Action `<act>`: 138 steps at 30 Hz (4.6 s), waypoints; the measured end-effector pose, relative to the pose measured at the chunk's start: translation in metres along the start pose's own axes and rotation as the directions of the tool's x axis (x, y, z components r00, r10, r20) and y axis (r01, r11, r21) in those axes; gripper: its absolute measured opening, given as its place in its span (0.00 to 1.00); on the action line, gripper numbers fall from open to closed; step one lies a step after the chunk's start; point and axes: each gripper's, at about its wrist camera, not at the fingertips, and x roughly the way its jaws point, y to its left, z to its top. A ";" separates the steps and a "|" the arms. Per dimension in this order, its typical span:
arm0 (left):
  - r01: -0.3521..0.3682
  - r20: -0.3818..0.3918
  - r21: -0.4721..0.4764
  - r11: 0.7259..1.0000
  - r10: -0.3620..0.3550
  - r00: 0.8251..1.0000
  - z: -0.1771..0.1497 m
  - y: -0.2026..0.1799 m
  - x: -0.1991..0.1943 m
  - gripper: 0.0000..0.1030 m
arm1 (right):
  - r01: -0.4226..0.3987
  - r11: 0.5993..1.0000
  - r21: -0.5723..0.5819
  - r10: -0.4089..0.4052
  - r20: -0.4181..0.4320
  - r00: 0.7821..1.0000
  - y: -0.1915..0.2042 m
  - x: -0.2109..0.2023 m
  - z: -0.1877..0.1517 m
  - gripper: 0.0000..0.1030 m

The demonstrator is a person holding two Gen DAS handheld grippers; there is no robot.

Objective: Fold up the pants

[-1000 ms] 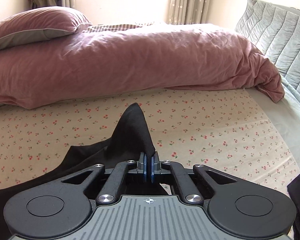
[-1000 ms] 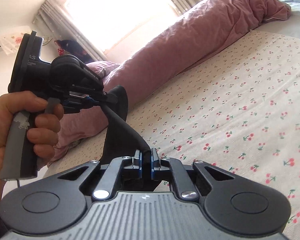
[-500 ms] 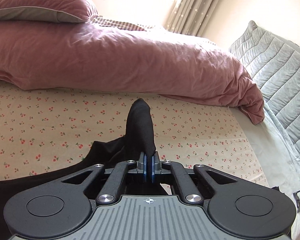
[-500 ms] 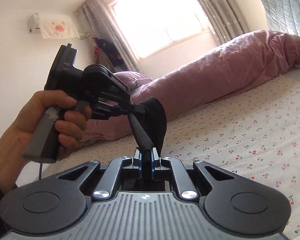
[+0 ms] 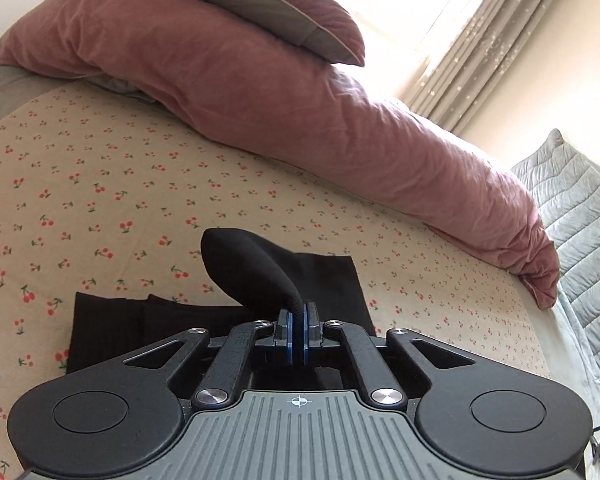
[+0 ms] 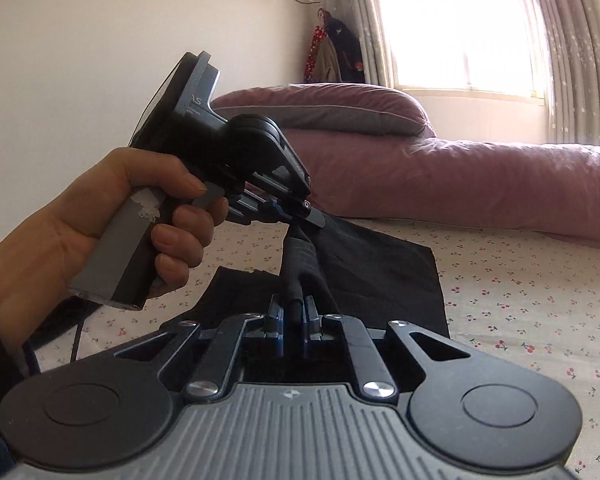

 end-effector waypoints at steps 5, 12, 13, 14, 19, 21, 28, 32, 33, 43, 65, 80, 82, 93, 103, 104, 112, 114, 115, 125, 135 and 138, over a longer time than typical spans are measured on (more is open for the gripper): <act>-0.009 -0.020 -0.029 1.000 0.008 1.000 -0.010 0.043 0.010 0.03 | -0.010 0.997 -0.075 0.003 -0.093 0.996 0.044 0.032 -0.014 0.00; -0.016 -0.035 -0.008 1.000 0.016 0.999 -0.014 0.078 0.010 0.03 | -0.009 0.996 -0.088 -0.006 -0.163 0.987 0.077 0.060 -0.029 0.00; -0.007 -0.033 -0.017 1.000 0.006 0.999 -0.014 0.085 0.010 0.03 | -0.014 0.997 -0.077 0.001 -0.161 0.987 0.085 0.055 -0.031 0.00; 0.002 -0.034 -0.023 1.000 -0.002 0.999 -0.014 0.090 0.010 0.03 | -0.015 0.998 -0.067 0.004 -0.157 0.988 0.085 0.058 -0.029 0.00; 0.008 -0.038 -0.011 1.000 -0.009 0.999 -0.011 0.104 0.015 0.03 | -0.021 0.999 -0.027 0.016 -0.147 0.989 0.092 0.063 -0.027 0.00; 0.010 -0.033 -0.008 1.000 -0.011 0.999 -0.010 0.108 0.016 0.03 | -0.023 1.000 -0.020 0.020 -0.147 0.989 0.093 0.066 -0.026 0.00; 0.005 -0.025 0.018 1.000 -0.004 1.000 -0.009 0.122 0.013 0.05 | -0.054 0.998 0.008 0.055 -0.160 0.986 0.091 0.075 -0.024 0.00; -0.032 -0.014 0.055 0.998 0.033 0.999 -0.012 0.117 0.012 0.05 | -0.069 0.997 0.020 0.071 -0.157 0.985 0.085 0.076 -0.023 0.00; -0.046 -0.011 0.064 0.997 0.046 0.999 -0.013 0.115 0.013 0.06 | -0.075 0.997 0.024 0.077 -0.159 0.984 0.083 0.076 -0.022 0.00; -0.119 -0.001 0.103 0.988 0.119 0.993 -0.016 0.104 0.006 0.11 | -0.215 0.961 0.174 0.248 -0.202 0.947 0.033 0.059 -0.002 0.11; -0.246 0.050 -0.047 0.968 0.248 0.967 -0.019 0.099 -0.015 0.40 | -0.148 0.886 0.439 0.291 -0.280 0.915 -0.038 0.057 -0.016 0.29; -0.113 -0.092 -0.221 0.969 0.095 0.991 -0.040 0.124 -0.009 0.68 | 0.100 0.822 0.561 0.046 -0.240 0.970 -0.175 0.037 0.025 0.55; -0.098 -0.116 -0.221 0.970 0.074 0.991 -0.042 0.123 -0.004 0.72 | 0.116 0.791 0.601 0.054 -0.258 0.965 -0.189 0.050 0.015 0.53; -0.132 -0.160 -0.121 0.984 0.112 0.981 -0.044 0.113 0.004 0.80 | 0.066 0.768 0.637 0.126 -0.251 0.960 -0.185 0.086 -0.004 0.35; -0.079 -0.170 -0.120 0.990 0.058 0.984 -0.048 0.109 0.009 0.54 | 0.078 0.785 0.614 0.089 -0.236 0.968 -0.181 0.086 -0.005 0.30; -0.079 -0.166 -0.125 0.989 0.057 0.985 -0.049 0.107 0.009 0.41 | 0.108 0.821 0.561 0.045 -0.251 0.967 -0.173 0.087 -0.002 0.16; -0.033 -0.052 -0.042 0.999 0.031 0.998 -0.042 0.076 0.002 0.16 | 0.134 0.927 0.350 -0.082 -0.158 0.984 -0.148 0.060 0.036 0.00; 0.012 -0.034 -0.032 0.999 -0.014 0.999 -0.038 0.063 0.011 0.16 | 0.173 0.942 0.287 -0.141 -0.129 0.981 -0.147 0.049 0.044 0.00; 0.030 -0.033 -0.029 0.999 -0.031 0.999 -0.036 0.054 0.018 0.16 | 0.200 0.945 0.260 -0.175 -0.113 0.978 -0.150 0.043 0.049 0.00; 0.119 -0.093 0.064 0.991 -0.113 0.989 -0.051 -0.055 0.095 0.18 | 0.338 0.813 0.474 -0.307 -0.146 0.941 -0.281 -0.001 0.028 0.01; 0.036 -0.092 0.052 0.998 -0.031 0.995 -0.059 -0.051 0.100 0.22 | 0.333 0.786 0.521 -0.224 -0.261 0.939 -0.316 0.026 -0.009 0.08; 0.019 -0.078 0.035 0.999 -0.016 0.997 -0.060 -0.053 0.098 0.22 | 0.354 0.791 0.499 -0.247 -0.270 0.931 -0.308 0.026 -0.014 0.11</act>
